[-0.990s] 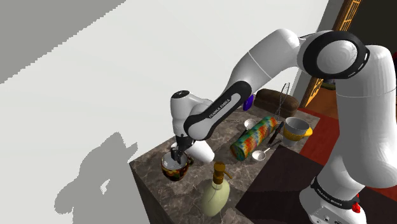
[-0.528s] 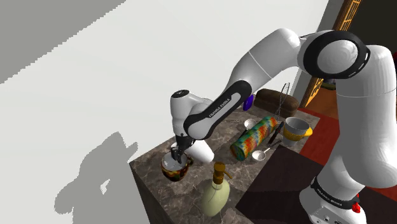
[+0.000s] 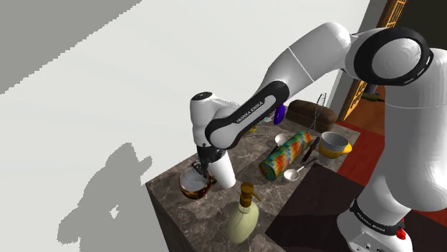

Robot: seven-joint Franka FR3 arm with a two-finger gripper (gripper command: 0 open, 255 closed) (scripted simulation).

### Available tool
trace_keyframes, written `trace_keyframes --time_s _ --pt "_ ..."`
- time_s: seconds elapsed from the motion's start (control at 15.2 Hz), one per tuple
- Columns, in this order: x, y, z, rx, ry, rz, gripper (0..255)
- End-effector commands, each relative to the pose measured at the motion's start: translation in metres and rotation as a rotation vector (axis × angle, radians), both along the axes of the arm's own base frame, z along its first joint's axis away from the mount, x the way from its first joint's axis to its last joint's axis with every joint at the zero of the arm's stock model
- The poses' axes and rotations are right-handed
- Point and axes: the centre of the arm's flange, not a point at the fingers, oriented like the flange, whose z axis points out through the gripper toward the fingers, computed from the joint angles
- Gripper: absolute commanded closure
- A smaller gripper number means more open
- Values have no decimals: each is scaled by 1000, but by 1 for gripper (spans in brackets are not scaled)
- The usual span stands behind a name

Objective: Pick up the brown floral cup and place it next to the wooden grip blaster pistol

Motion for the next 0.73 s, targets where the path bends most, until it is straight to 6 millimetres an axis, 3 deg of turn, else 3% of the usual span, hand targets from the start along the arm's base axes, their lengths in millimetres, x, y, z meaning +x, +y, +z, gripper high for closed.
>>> trace_keyframes --time_s 0.0,0.66 --pt "0 0 11 1 0 1 255" --pt "0 0 64 1 0 1 255"
